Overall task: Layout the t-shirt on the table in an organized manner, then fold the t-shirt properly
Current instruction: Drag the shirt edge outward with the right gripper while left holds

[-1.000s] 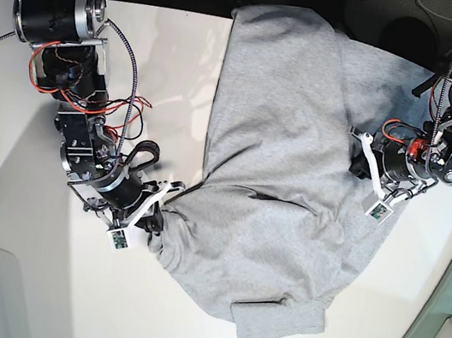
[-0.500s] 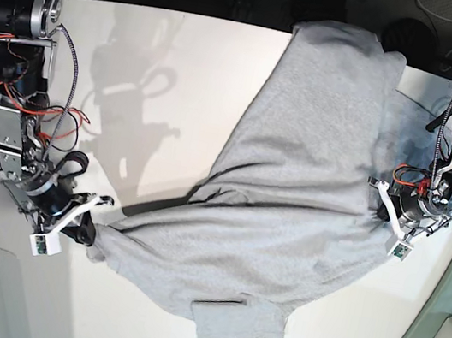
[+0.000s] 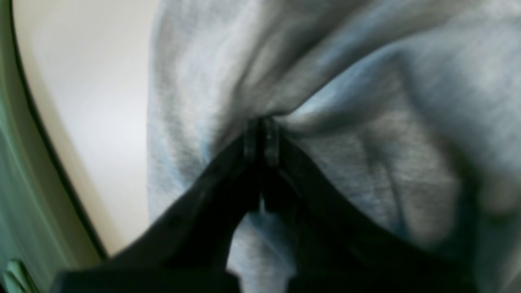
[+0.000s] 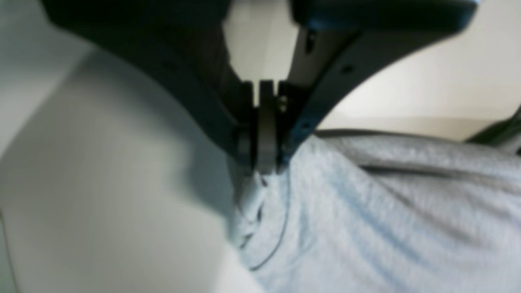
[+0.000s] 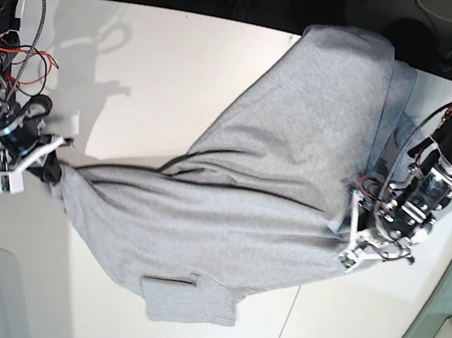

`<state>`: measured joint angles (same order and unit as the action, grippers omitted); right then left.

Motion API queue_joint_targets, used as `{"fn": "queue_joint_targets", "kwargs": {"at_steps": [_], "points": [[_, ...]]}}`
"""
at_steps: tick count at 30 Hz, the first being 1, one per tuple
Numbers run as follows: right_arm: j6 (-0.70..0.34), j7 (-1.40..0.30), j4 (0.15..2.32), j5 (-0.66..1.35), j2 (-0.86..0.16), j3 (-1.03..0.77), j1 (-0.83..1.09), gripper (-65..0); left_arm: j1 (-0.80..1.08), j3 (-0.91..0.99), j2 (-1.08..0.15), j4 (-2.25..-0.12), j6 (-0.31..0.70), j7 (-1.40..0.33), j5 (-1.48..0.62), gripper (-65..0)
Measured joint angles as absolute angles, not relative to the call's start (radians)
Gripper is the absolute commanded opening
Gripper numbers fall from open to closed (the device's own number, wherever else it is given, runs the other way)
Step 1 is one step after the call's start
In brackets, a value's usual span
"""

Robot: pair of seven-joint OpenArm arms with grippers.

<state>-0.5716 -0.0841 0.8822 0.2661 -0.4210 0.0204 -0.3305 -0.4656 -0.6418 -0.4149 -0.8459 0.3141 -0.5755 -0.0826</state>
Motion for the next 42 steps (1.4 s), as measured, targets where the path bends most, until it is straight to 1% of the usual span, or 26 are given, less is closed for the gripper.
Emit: {"fn": "queue_joint_targets", "kwargs": {"at_steps": [5,8,11,14,15,17,19,22,26,30,33,34,36,38,40,42], "points": [[-0.565,-0.114,1.067,0.273,-0.437,-0.068,-0.157,-65.0,-0.498,-0.765,-0.347,-0.846,0.269,-0.551,-0.059,-65.0],[-0.567,-0.154,1.202,0.36,-0.437,-0.133,-0.04,-65.0,-0.51,-0.786,-0.321,-0.845,0.266,-0.553,-0.062,-65.0],[-0.571,-0.192,1.355,0.403,-0.437,-0.197,0.071,-65.0,-0.513,-0.786,-0.298,-0.843,0.266,-0.531,-0.06,-65.0],[-0.569,-0.304,1.517,0.464,-0.437,-0.262,0.148,-65.0,-0.513,-0.788,-0.278,-0.842,0.276,-0.473,-0.036,-65.0],[-0.57,-0.354,1.569,0.496,-0.437,-0.284,0.172,-65.0,-0.513,-0.79,-0.276,-0.842,0.294,-0.454,-0.019,-65.0],[-0.571,-0.449,1.662,0.553,-0.438,-0.327,0.219,-65.0,-0.516,-0.791,-0.265,-0.842,0.323,-0.445,0.009,-65.0],[-0.572,-0.508,1.731,0.585,-0.438,-0.37,0.269,-65.0,-0.527,-0.791,-0.26,-0.842,0.338,-0.443,0.004,-65.0],[-0.572,-0.516,1.79,0.601,-0.437,-0.419,0.343,-65.0,-0.546,-0.792,-0.261,-0.84,0.346,-0.418,0.003,-65.0],[-0.569,-0.513,1.81,0.61,-0.426,-0.467,0.414,-65.0,-0.568,-0.792,-0.26,-0.838,0.352,-0.418,-0.012,-65.0],[-0.569,-0.513,1.809,0.631,-0.382,-0.519,0.43,-65.0,-0.583,-0.793,-0.261,-0.849,0.356,-0.452,-0.062,-65.0],[-0.57,-0.514,1.809,0.693,-0.364,-0.548,0.414,-65.0,-0.585,-0.794,-0.278,-0.92,0.356,-0.498,-0.125,-65.0],[-0.569,-0.514,1.809,0.696,-0.362,-0.557,0.403,-63.4,-0.586,-0.794,-0.287,-0.954,0.356,-0.511,-0.154,-65.0],[-0.569,-0.513,1.809,0.699,-0.363,-0.564,0.374,-51.0,-0.591,-0.795,-0.313,-1.026,0.356,-0.536,-0.197,-65.0],[-0.568,-0.51,1.81,0.698,-0.363,-0.567,0.345,-41.2,-0.594,-0.796,-0.349,-1.074,0.339,-0.538,-0.217,-65.0],[-0.57,-0.514,1.81,0.699,-0.363,-0.567,0.318,-36.5,-0.596,-0.798,-0.398,-1.089,0.3,-0.535,-0.215,-65.0],[-0.569,-0.519,1.809,0.699,-0.363,-0.567,0.296,-35.9,-0.593,-0.795,-0.456,-1.088,0.29,-0.543,-0.217,-65.0]]}}
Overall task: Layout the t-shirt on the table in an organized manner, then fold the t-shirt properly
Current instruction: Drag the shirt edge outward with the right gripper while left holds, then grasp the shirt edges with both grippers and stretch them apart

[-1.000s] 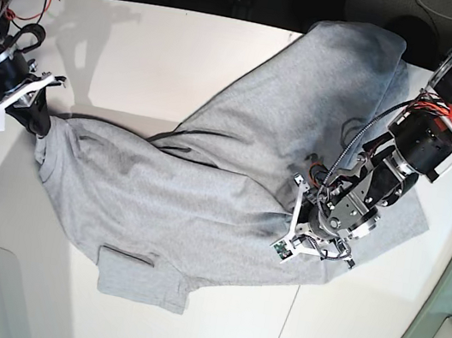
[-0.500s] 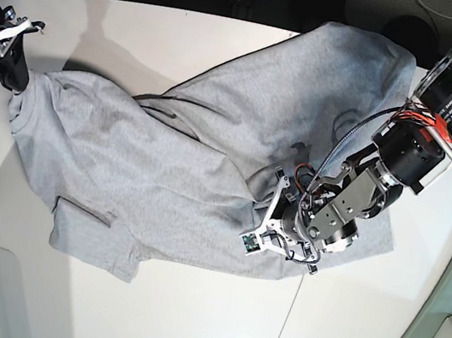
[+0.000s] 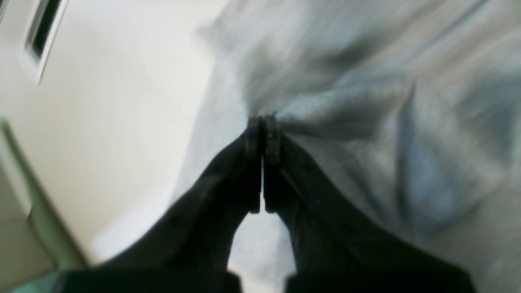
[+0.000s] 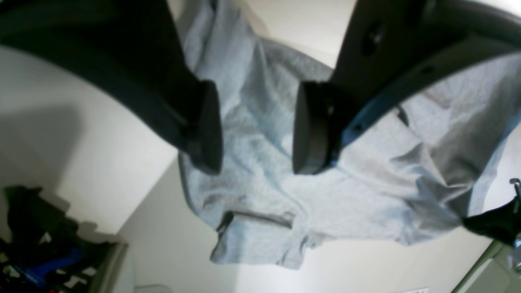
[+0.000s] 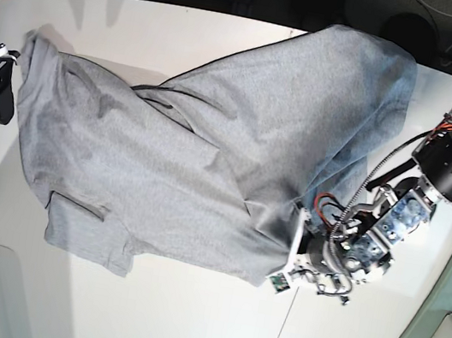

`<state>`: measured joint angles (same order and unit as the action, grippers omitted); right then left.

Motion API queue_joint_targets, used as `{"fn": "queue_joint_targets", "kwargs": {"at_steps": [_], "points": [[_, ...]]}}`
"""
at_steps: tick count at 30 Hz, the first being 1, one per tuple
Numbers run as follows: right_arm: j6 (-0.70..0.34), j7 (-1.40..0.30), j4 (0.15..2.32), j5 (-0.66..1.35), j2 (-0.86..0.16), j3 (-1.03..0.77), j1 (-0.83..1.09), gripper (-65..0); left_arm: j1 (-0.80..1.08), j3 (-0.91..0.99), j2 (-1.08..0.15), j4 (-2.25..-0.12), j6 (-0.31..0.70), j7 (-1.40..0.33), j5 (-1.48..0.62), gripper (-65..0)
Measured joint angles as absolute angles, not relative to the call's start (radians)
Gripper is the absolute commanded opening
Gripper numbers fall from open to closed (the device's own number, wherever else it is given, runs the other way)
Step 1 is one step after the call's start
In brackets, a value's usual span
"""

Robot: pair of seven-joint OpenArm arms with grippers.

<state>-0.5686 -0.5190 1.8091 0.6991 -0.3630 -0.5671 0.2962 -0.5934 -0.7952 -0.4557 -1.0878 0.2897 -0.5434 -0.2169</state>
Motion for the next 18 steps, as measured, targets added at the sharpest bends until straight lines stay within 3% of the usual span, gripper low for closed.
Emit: {"fn": "queue_joint_targets", "kwargs": {"at_steps": [7,15,18], "points": [[-0.533,-0.516,1.778,0.629,-0.363,-0.546,0.164,-35.9,-0.533,-0.779,-0.591,-1.086,0.265,-0.477,-0.254,-65.0],[-0.525,-0.465,1.434,0.534,-0.359,-0.343,-0.03,-35.9,-0.469,-0.78,-0.6,-1.084,0.21,-0.438,-0.215,-64.6],[-0.522,-0.395,1.288,0.52,-0.36,-0.266,-0.105,-35.9,-0.481,-0.779,-0.596,-1.101,0.168,-0.437,-0.21,-43.3]]}}
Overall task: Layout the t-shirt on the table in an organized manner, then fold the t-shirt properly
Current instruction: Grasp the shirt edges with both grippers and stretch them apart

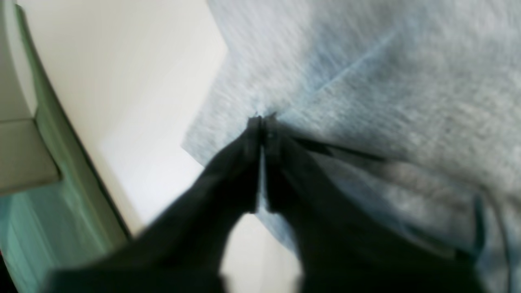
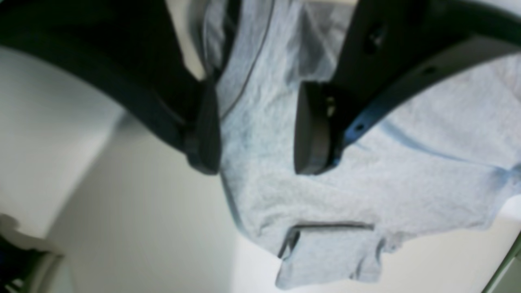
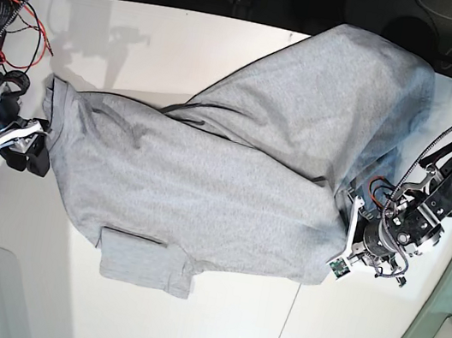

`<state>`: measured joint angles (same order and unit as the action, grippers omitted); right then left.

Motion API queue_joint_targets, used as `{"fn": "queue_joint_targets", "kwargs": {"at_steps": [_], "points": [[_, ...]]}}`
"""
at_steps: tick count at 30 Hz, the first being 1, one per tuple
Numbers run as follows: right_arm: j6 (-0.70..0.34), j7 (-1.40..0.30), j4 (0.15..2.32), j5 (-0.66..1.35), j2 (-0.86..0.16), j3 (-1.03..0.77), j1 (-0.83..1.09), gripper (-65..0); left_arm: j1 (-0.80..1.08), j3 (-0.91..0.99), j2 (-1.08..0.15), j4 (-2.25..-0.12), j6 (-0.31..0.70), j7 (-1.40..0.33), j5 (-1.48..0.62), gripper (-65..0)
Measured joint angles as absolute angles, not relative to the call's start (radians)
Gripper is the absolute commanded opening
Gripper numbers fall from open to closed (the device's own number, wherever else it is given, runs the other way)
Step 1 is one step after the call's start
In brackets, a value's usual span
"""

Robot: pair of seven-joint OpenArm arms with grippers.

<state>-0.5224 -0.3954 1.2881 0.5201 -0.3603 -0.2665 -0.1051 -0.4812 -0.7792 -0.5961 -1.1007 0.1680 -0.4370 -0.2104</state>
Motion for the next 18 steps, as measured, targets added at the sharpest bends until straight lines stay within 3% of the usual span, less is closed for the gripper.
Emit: {"fn": "queue_joint_targets", "kwargs": {"at_steps": [2,13,15,18], "points": [[-0.512,-0.381,1.21,0.509,-0.361,-0.23,-0.146,-35.9,-0.482,-0.765,-0.595,-1.114,0.17,-0.446,-0.202,-37.7],[-0.514,-0.357,1.008,0.373,-0.262,-0.217,-0.329,-37.0,-0.451,-0.474,-0.598,-1.1,0.168,-0.496,-0.335,-38.0],[-0.513,-0.36,0.968,0.368,-0.257,-0.208,-0.33,-44.9,-0.423,-0.436,-0.599,-1.056,0.164,-0.5,-0.335,-42.4],[-0.514,-0.339,0.923,0.349,-0.255,-0.183,-0.33,-61.5,-0.381,-0.427,-0.598,-0.998,0.182,-0.45,-0.317,-57.7]]}}
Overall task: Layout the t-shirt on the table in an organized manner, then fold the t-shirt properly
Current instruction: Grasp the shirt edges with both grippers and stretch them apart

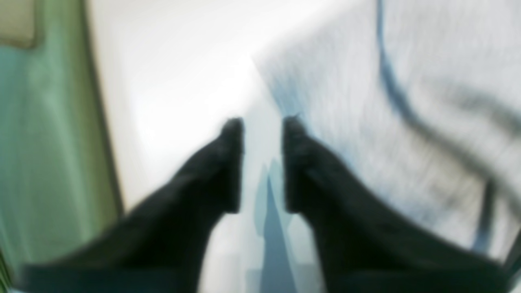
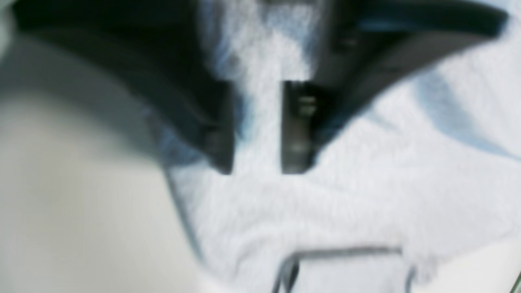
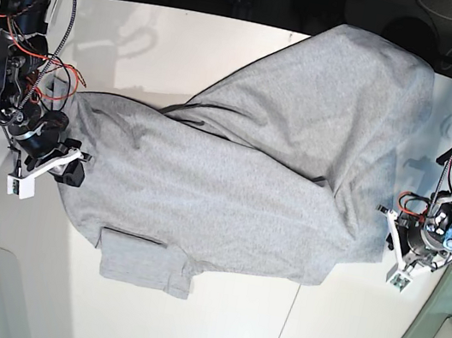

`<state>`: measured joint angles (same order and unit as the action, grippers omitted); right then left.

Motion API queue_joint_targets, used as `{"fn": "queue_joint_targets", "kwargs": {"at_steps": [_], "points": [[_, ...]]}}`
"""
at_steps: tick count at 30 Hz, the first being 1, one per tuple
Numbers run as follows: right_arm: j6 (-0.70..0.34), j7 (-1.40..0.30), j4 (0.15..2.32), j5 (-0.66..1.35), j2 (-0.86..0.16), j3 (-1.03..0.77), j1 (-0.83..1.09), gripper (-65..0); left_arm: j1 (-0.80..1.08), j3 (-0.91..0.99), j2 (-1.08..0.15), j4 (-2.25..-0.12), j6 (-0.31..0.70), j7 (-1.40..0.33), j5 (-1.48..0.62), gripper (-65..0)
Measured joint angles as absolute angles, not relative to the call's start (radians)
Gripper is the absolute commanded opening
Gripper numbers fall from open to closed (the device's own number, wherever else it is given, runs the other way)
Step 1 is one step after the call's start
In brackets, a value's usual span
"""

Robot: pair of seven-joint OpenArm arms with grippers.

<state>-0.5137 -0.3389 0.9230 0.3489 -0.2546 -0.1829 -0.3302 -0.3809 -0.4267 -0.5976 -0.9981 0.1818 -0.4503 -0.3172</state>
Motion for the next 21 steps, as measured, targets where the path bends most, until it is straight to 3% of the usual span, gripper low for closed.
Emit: {"fn": "queue_joint_targets", "kwargs": {"at_steps": [2,10,15,21], "points": [[-0.533,-0.334,0.903,0.311,-0.254,-0.171,-0.331,-65.0,-0.356,-0.426,-0.589,-0.978,0.202,-0.414,-0.298,-64.9],[-0.54,-0.334,0.898,0.276,-0.275,-0.163,-0.327,-65.0,-0.335,-0.426,-0.516,-0.976,0.187,-0.388,-0.297,-65.0],[-0.54,-0.347,0.898,0.276,-0.289,-0.163,-0.327,-65.0,-0.342,-0.425,-0.468,-0.916,0.183,-0.353,-0.192,-65.0],[-0.547,-0.368,0.899,0.276,-0.362,-0.162,-0.317,-65.0,-0.368,-0.423,-0.463,-0.801,0.183,-0.308,-0.125,-65.0]]}}
